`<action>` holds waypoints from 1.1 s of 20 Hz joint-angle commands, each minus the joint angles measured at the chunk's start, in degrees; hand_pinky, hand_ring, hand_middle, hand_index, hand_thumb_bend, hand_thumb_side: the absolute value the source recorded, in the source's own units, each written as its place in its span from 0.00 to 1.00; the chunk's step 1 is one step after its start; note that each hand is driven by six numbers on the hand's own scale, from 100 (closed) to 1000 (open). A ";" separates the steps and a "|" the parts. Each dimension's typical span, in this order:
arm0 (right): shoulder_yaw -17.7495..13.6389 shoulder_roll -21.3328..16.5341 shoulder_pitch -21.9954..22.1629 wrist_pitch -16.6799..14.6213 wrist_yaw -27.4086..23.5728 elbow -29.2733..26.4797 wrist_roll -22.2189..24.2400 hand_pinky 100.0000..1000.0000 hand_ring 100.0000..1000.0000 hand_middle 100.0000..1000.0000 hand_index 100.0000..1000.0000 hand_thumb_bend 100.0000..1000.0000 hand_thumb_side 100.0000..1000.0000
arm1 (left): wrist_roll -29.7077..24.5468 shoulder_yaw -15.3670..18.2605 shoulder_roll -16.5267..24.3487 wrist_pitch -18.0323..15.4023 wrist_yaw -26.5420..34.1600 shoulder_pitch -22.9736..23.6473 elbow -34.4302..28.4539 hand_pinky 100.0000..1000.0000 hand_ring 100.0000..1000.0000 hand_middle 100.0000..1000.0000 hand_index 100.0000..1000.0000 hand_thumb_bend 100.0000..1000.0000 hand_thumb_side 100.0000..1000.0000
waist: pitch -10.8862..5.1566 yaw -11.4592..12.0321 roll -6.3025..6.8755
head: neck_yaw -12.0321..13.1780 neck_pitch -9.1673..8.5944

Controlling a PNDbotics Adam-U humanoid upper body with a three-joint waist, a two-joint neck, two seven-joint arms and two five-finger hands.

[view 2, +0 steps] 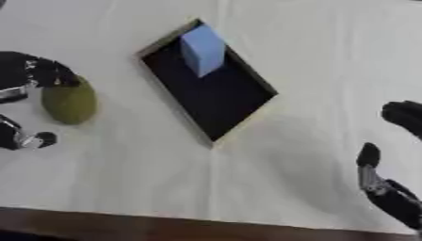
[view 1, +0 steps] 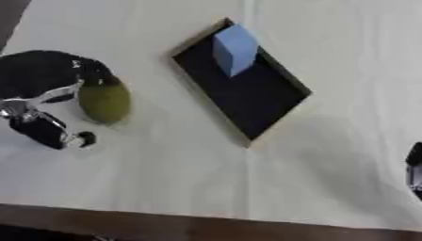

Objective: Pick up objects on the table and place them in the box.

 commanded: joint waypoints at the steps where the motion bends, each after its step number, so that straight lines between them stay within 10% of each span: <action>1: -0.06 -0.28 0.06 -2.22 0.67 -0.81 -2.56 0.79 0.73 0.67 0.77 0.00 0.37 | 0.97 3.40 0.91 1.25 0.94 0.32 -1.79 0.86 0.86 0.84 0.91 0.32 0.21 | -0.83 0.21 0.27 | -1.12 0.86; 22: 0.08 2.12 -1.06 -1.18 -2.00 -0.81 0.25 0.79 0.72 0.67 0.76 0.00 0.47 | 0.44 6.07 -4.54 2.02 1.08 -2.94 8.55 0.88 0.87 0.84 0.92 0.36 0.35 | -0.27 0.04 0.03 | -1.60 0.53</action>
